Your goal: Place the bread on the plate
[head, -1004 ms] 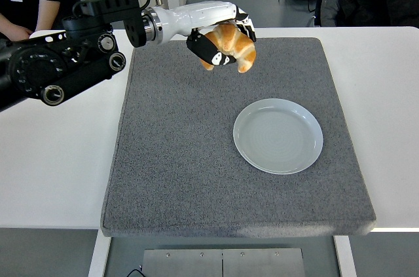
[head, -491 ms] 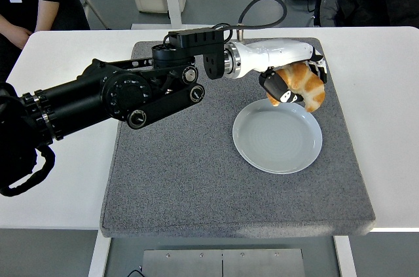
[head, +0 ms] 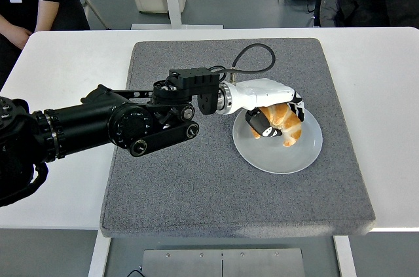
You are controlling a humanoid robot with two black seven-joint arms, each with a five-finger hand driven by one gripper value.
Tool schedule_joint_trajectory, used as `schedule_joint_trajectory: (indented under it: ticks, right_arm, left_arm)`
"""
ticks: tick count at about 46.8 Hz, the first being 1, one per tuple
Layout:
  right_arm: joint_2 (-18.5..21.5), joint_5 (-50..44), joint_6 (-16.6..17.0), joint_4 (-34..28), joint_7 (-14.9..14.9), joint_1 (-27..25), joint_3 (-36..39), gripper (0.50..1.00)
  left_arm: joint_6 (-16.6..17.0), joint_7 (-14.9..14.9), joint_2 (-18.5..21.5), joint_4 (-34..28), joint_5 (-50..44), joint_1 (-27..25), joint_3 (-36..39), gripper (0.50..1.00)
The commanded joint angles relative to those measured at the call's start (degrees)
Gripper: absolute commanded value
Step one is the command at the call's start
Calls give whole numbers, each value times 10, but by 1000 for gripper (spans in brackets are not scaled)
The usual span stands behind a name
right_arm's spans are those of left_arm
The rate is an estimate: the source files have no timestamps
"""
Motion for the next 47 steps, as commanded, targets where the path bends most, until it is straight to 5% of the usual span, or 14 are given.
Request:
schedule_joint_trajectory:
  ticks: [1,47]
  right_arm:
    - [0,0,0,0,0,0,0,1000]
    - [0,0,0,1,0,0,0,1000]
  left_arm:
    - [3,-1,0,3,2,7,0,500]
    - [34,-1,0,38,-8,40,19,500]
